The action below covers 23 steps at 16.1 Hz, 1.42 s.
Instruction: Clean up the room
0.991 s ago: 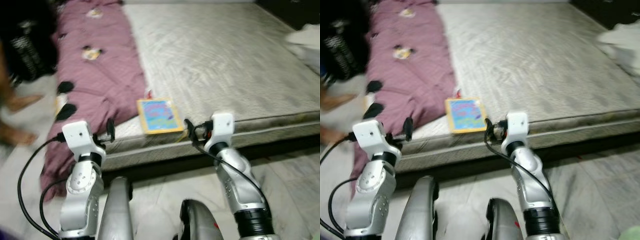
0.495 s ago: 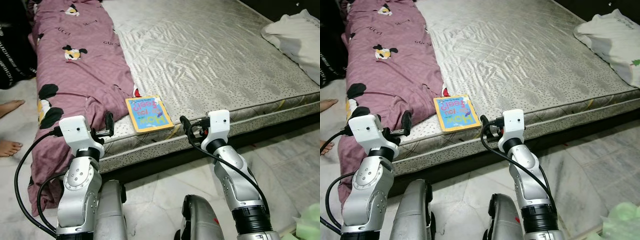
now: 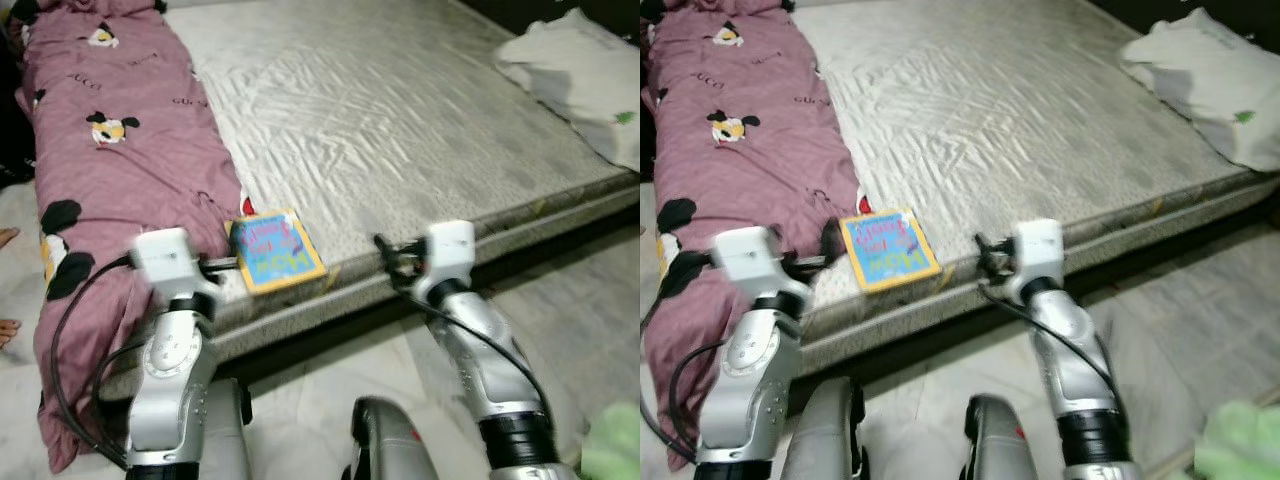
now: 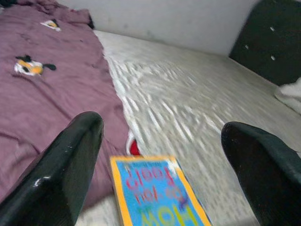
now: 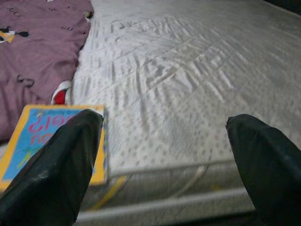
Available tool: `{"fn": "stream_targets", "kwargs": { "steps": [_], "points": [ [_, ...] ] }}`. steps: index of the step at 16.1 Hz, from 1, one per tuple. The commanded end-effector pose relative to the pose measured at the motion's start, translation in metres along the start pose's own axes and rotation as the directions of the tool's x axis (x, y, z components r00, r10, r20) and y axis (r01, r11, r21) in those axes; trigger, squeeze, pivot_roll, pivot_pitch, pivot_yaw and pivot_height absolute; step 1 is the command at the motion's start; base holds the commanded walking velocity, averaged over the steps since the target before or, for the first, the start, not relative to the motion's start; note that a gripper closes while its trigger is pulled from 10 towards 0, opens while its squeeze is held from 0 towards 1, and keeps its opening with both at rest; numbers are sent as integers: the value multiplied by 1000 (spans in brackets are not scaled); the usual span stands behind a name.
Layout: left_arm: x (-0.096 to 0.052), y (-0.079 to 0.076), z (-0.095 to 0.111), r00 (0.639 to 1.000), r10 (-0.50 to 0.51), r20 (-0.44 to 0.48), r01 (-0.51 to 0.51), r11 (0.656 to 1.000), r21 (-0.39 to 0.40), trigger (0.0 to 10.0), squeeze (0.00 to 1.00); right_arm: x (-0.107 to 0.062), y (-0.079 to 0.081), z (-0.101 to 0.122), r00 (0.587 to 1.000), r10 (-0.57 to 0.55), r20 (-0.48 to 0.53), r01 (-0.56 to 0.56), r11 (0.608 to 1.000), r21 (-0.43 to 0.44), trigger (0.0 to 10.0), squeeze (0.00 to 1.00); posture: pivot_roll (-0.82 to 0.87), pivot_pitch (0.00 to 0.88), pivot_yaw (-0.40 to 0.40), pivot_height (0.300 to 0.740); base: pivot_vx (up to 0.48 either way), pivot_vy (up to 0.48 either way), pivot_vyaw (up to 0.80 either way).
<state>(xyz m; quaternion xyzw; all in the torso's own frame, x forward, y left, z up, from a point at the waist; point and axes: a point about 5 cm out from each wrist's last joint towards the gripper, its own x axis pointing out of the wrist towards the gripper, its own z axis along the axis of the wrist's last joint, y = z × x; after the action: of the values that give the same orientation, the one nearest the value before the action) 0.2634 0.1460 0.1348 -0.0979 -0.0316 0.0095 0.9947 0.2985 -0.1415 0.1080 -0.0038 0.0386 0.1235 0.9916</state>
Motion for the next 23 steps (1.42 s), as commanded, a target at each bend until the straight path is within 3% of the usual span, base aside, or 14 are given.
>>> {"fn": "stream_targets", "kwargs": {
  "steps": [1,9,18,23],
  "points": [
    [-1,11,2,999,35,7,-35,999,13,10000,0,5,15,8,998,62,35,-62,998,1,10000,0,41,95,-62,611,480,0,0],
    [2,9,0,999,52,-11,-52,999,10,10000,0,5,16,6,997,70,31,-70,998,3,10000,0,37,97,-59,611,46,0,0],
    [3,9,-1,998,52,-17,-52,999,12,10000,0,4,19,4,996,85,28,-84,996,-14,10000,0,37,98,-55,611,0,0,776],
    [5,11,-3,998,59,-34,-58,998,18,10000,0,3,18,2,997,70,20,-70,997,13,10000,0,38,100,-54,611,0,0,0]
  ]
}}
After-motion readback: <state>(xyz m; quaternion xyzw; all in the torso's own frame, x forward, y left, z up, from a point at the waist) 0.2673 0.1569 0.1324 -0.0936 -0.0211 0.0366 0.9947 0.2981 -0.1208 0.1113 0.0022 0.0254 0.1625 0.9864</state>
